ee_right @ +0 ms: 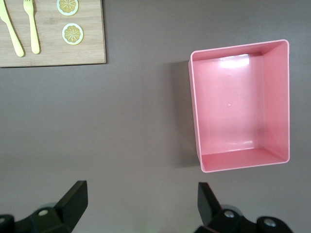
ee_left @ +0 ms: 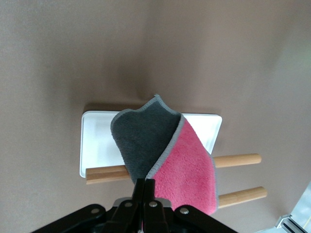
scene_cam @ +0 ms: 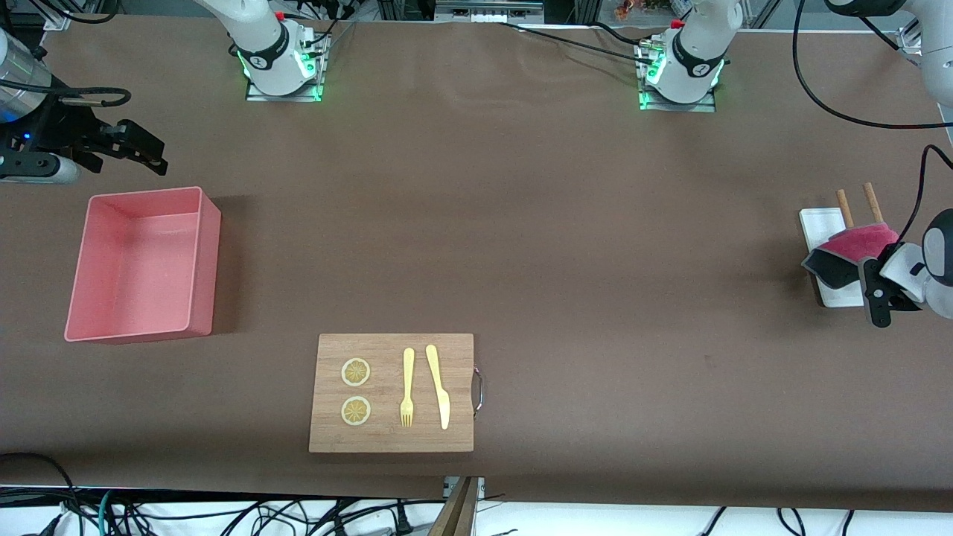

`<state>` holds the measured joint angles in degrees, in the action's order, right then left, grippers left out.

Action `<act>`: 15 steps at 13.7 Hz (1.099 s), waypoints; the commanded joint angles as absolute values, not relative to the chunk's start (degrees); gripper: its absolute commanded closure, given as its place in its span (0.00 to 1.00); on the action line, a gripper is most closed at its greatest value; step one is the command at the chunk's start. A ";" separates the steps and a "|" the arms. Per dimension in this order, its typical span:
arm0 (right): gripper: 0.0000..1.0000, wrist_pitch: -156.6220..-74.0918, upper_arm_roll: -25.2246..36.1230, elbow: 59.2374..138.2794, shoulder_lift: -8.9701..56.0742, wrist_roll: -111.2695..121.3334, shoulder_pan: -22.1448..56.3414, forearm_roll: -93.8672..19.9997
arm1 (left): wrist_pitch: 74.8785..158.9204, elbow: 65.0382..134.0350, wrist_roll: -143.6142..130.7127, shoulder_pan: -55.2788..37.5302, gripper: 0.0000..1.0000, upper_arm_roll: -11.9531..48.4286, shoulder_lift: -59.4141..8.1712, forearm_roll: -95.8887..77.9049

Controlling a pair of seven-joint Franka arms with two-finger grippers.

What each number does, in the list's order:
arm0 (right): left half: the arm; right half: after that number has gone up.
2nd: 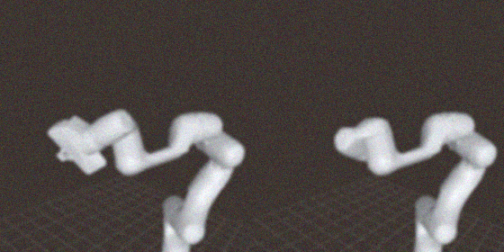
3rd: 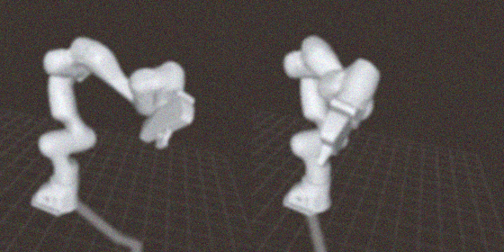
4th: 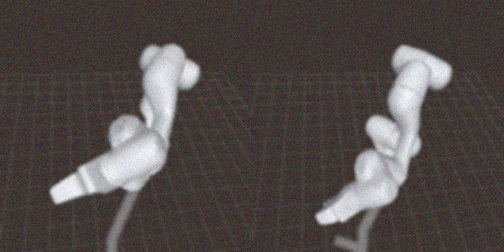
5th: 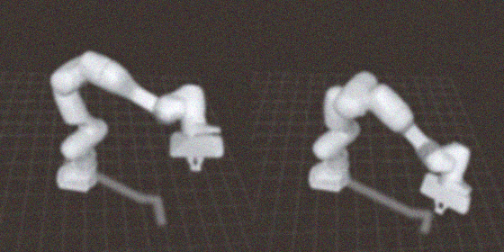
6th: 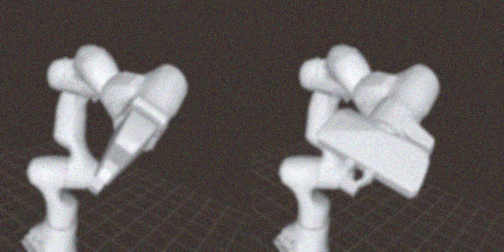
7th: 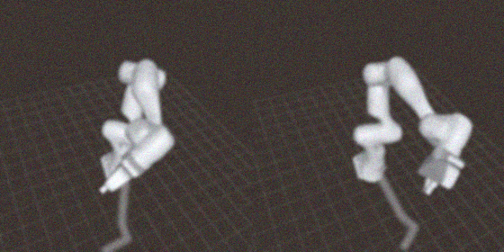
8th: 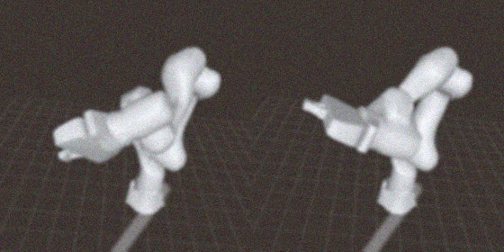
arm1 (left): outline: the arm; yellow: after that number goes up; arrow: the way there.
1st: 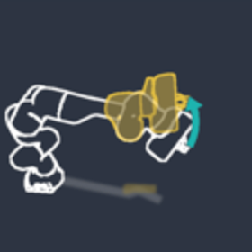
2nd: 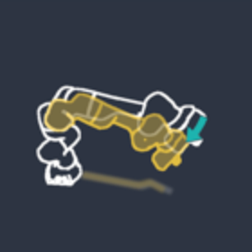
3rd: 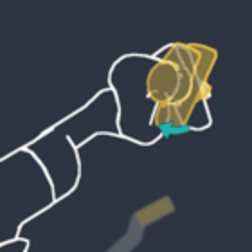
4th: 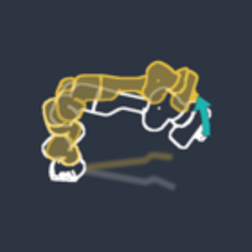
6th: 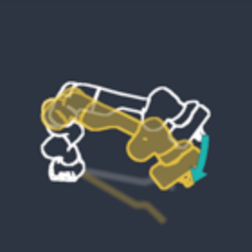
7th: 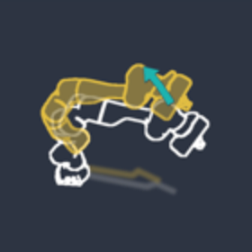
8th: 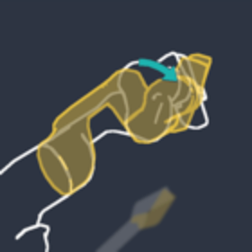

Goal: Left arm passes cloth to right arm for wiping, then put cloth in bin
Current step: 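Lift the cloth with the left gripper and carry it toward the right gripper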

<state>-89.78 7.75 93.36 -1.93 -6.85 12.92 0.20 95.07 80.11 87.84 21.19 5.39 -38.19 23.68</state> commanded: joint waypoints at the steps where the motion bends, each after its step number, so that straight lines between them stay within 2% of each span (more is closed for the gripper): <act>1: 0.00 -89.47 7.73 92.37 -1.76 -6.06 12.57 -0.70 | 90.02 79.98 85.62 18.90 1.00 5.36 -34.64 23.82; 5: 0.00 -89.47 7.73 92.37 -1.76 -6.06 12.57 -0.70 | 80.97 79.11 79.91 14.25 1.00 5.45 -30.42 21.19; 11: 0.00 -89.47 7.73 92.37 -1.76 -6.06 12.57 -0.70 | 61.81 67.78 63.49 6.34 1.00 5.19 -30.15 11.36; 15: 0.00 -89.12 8.17 92.37 -1.58 -6.24 12.48 -0.62 | 60.21 67.59 46.28 4.57 1.00 5.19 -30.23 -6.80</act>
